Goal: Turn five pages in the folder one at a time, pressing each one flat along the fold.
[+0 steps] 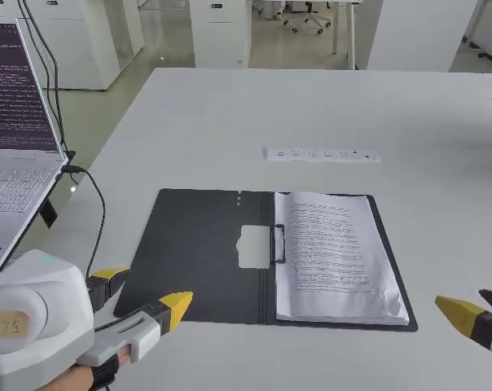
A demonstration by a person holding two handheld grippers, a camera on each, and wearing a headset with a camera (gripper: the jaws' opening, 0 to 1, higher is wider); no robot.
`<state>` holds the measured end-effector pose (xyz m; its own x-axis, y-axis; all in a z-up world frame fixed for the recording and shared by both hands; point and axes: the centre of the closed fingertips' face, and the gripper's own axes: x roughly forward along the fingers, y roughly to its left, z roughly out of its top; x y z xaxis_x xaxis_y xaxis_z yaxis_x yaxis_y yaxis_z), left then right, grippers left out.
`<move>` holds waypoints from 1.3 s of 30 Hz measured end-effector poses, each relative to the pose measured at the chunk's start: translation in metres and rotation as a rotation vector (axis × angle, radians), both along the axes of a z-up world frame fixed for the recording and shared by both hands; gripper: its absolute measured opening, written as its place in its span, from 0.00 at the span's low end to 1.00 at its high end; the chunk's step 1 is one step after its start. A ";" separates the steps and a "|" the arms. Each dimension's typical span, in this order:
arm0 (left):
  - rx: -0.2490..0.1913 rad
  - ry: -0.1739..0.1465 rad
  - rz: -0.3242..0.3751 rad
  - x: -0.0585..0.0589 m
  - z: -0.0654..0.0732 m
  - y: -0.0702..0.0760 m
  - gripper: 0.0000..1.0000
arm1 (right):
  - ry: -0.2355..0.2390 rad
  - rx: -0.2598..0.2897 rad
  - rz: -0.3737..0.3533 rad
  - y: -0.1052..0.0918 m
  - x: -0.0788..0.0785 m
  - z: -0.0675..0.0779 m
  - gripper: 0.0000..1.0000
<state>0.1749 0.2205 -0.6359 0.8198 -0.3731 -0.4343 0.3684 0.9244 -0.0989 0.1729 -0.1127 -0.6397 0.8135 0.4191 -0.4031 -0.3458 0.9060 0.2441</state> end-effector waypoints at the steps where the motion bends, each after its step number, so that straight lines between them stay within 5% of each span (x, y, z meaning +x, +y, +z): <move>1: 0.000 -0.001 0.000 0.000 0.000 0.000 0.52 | 0.001 0.002 0.002 0.001 0.000 0.000 0.42; 23: 0.004 0.003 -0.009 0.004 -0.001 -0.002 0.52 | 0.005 0.000 0.004 0.000 0.000 -0.002 0.42; 39: 0.002 0.020 -0.043 0.013 -0.015 -0.013 0.51 | 0.015 0.010 0.000 0.004 0.000 -0.008 0.41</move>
